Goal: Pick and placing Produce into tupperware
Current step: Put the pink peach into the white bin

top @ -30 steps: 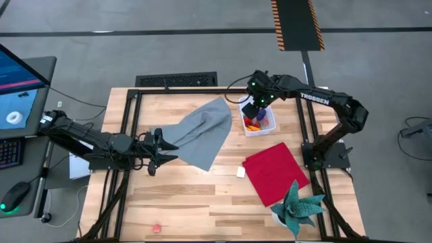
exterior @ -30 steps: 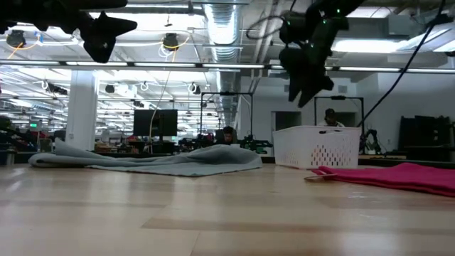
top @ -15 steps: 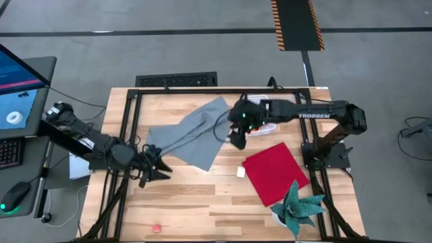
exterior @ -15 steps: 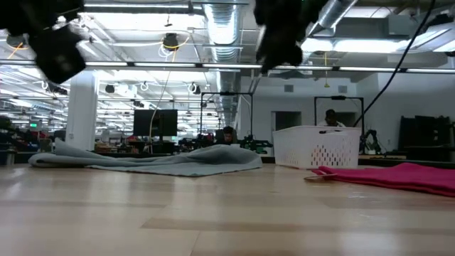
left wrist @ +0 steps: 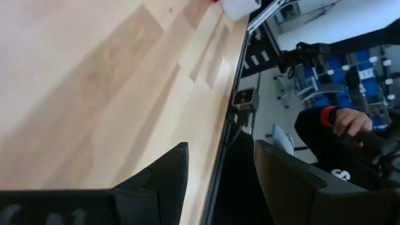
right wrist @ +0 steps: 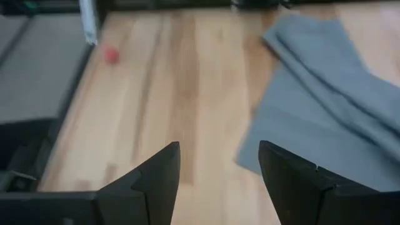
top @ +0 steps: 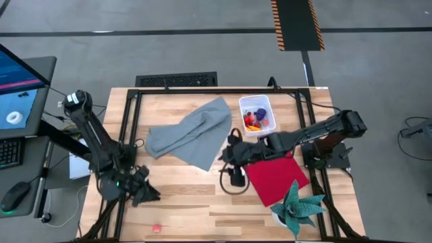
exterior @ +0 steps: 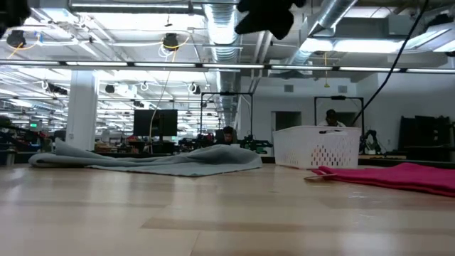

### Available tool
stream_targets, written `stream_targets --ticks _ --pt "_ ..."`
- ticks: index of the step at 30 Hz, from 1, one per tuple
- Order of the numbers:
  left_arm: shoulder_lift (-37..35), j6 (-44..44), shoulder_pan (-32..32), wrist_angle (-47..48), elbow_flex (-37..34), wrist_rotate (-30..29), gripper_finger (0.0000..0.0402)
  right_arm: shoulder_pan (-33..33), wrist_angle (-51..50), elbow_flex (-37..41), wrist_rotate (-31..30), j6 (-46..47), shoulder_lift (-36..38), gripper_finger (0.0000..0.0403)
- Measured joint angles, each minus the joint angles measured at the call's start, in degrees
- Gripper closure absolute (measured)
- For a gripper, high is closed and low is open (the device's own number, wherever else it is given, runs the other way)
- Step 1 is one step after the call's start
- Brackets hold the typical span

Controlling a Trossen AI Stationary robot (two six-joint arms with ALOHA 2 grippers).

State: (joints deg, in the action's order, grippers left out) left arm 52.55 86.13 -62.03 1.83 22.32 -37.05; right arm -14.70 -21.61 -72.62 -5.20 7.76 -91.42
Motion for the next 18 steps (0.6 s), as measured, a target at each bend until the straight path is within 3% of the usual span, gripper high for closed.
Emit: stream_targets --ticks 4,8,18 --pt "11.2 6.2 -3.1 0.4 6.6 -2.3 0.0228 -1.8 1.0 2.2 -0.2 2.5 -1.9 0.0165" --pt "22.7 10.3 -3.9 3.5 14.9 -0.7 0.0228 -2.8 3.9 3.5 -0.9 2.8 -4.0 0.0165" --pt "41.2 24.8 -6.3 27.2 35.8 -3.3 0.0228 -5.2 8.3 3.5 -1.1 1.4 -8.3 0.0165"
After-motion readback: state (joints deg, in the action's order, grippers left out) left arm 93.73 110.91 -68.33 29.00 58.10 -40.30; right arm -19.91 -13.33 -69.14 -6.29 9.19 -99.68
